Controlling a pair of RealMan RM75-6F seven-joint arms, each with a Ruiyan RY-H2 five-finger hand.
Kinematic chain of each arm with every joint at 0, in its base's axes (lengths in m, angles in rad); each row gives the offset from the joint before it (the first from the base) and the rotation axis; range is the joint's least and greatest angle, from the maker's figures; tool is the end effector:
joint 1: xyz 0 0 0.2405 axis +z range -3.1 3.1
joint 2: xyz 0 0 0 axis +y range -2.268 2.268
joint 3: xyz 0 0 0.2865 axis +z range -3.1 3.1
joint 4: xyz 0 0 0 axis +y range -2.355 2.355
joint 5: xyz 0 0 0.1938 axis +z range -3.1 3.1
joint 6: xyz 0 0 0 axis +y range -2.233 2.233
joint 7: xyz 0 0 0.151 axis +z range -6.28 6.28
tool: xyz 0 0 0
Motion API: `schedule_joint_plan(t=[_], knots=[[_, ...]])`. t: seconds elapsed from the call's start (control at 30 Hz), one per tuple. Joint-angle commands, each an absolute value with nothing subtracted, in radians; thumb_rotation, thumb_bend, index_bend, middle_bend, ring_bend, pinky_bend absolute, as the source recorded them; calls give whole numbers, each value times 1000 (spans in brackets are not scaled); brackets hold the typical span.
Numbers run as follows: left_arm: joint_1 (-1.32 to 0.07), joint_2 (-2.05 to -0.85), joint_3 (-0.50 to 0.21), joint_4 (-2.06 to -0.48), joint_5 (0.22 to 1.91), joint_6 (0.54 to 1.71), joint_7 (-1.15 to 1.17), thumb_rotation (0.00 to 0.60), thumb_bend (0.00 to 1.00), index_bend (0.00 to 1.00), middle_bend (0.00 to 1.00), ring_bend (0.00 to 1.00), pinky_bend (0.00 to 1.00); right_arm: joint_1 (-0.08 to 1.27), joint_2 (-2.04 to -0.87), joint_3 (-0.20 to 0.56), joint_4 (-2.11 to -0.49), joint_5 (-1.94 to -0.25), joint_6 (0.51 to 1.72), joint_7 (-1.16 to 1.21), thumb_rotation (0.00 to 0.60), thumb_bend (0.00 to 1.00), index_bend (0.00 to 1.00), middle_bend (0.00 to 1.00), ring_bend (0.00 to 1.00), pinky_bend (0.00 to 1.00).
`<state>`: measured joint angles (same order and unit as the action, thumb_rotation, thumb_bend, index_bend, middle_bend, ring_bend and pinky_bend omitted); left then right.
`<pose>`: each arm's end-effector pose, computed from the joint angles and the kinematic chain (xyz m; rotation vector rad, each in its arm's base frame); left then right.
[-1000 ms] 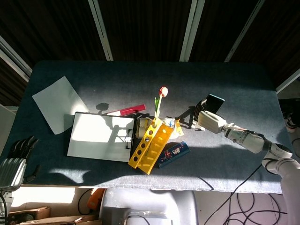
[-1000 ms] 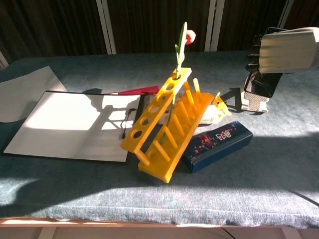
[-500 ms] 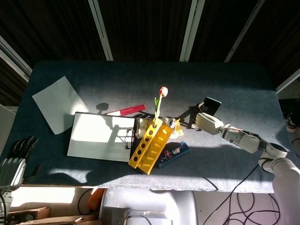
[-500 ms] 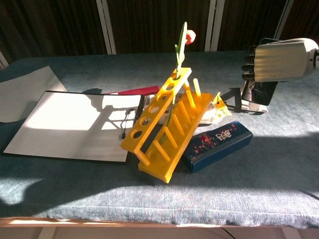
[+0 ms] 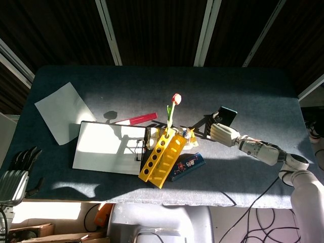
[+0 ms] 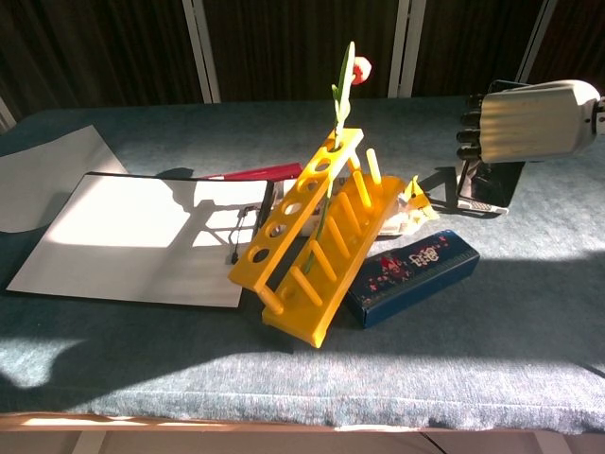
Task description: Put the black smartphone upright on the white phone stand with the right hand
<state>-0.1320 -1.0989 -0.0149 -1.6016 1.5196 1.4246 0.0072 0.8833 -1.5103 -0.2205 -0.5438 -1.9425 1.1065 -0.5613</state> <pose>-0.3301 0.1976 0.1809 -1.4898 -0.9048 -0.8612 -0.2499 -0.4367 0.0697 2.0907 0.9608 0.1058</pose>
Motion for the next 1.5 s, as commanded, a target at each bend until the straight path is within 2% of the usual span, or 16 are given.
schedule_joint_plan(t=[0.03,0.37,0.53,0.67,0.93,1.33,1.5], knots=[[-132,-1099,-15,-1601,1519,1425,7,600,366,0,0,0,1,884,-1513,-224,-539,-1945,1105,-559,600,472,879,665,538,513],[-131,-1100,-14,-1602,1523,1429,9,600,367,0,0,0,1,886,-1513,-233,-533,-1952,1106,-554,600,472,864,651,534,512],[-131,-1100,-13,-1603,1524,1430,9,600,368,0,0,0,1,885,-1514,-230,-537,-1945,1090,-567,600,472,816,628,520,508],[-131,-1101,-13,-1603,1523,1428,10,600,368,0,0,0,1,883,-1516,-222,-542,-1933,1076,-578,600,471,713,590,498,500],[-131,-1100,-13,-1602,1522,1428,9,600,368,0,0,0,1,880,-1519,-212,-551,-1916,1057,-592,600,460,439,501,442,478],[-130,-1099,-12,-1603,1523,1431,7,600,367,0,0,0,1,872,-1528,-184,-562,-1883,1042,-614,600,442,172,387,371,437],[-129,-1098,-12,-1603,1524,1433,5,600,368,0,0,0,2,874,-1527,-189,-567,-1887,1035,-628,600,441,98,352,350,433]])
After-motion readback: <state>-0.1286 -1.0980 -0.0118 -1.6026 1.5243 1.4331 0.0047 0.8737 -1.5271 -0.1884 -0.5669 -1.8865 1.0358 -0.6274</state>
